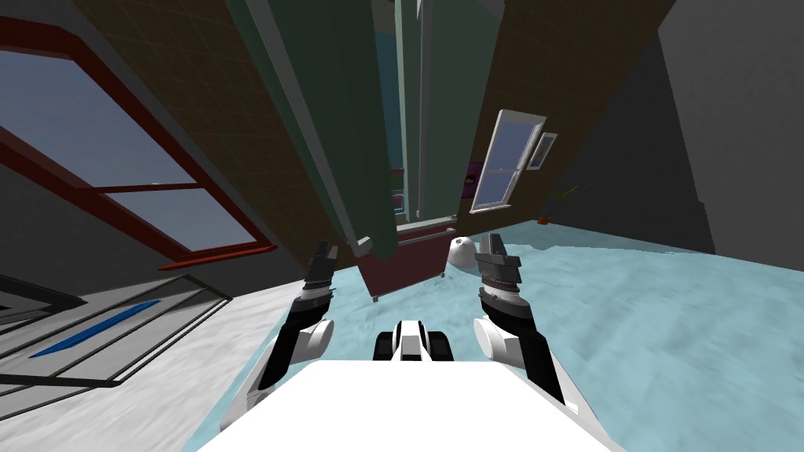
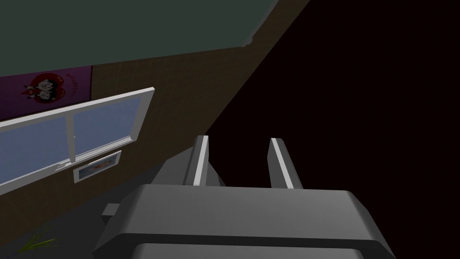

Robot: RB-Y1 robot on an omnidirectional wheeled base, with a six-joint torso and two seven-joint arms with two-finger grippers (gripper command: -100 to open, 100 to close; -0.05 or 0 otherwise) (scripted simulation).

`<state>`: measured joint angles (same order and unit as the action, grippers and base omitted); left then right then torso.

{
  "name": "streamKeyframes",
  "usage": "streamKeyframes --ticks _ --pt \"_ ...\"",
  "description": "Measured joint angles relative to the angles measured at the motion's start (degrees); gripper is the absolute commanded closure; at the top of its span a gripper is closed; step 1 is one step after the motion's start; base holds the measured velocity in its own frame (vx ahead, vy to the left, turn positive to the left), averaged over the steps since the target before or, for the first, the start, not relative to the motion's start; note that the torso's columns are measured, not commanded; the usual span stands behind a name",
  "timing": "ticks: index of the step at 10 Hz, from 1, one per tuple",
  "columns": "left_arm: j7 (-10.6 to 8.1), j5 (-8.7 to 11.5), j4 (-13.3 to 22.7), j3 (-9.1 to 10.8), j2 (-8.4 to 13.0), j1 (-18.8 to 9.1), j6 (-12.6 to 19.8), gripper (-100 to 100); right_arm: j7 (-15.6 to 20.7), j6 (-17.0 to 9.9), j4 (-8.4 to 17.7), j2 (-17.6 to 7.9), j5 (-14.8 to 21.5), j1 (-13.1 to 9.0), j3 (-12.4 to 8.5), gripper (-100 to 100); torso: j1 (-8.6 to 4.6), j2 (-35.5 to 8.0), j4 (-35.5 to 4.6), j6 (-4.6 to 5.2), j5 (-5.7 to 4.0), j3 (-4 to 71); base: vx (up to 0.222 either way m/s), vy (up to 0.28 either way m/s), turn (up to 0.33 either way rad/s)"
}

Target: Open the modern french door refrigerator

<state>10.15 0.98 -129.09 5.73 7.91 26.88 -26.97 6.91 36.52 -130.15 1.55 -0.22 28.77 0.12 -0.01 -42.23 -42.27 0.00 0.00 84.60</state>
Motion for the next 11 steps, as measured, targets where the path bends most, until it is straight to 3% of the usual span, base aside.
streamKeyframes --ticks 5,11 --pt "0.1 -0.5 8.5 0.68 2.9 -0.9 -6.7 -100 0.0 0.0 0.0 0.0 0.0 0.0 0.0 0 0.05 -0.1 0.0 0.0 0.01 0.0 0.088 -0.017 0.01" --pt "0.09 -0.9 17.6 1.39 3.9 -1.7 -13.3 -100 0.0 0.0 0.0 0.0 0.0 0.0 0.0 0 0.01 0.1 0.0 0.0 0.0 0.0 0.074 -0.014 0.011"
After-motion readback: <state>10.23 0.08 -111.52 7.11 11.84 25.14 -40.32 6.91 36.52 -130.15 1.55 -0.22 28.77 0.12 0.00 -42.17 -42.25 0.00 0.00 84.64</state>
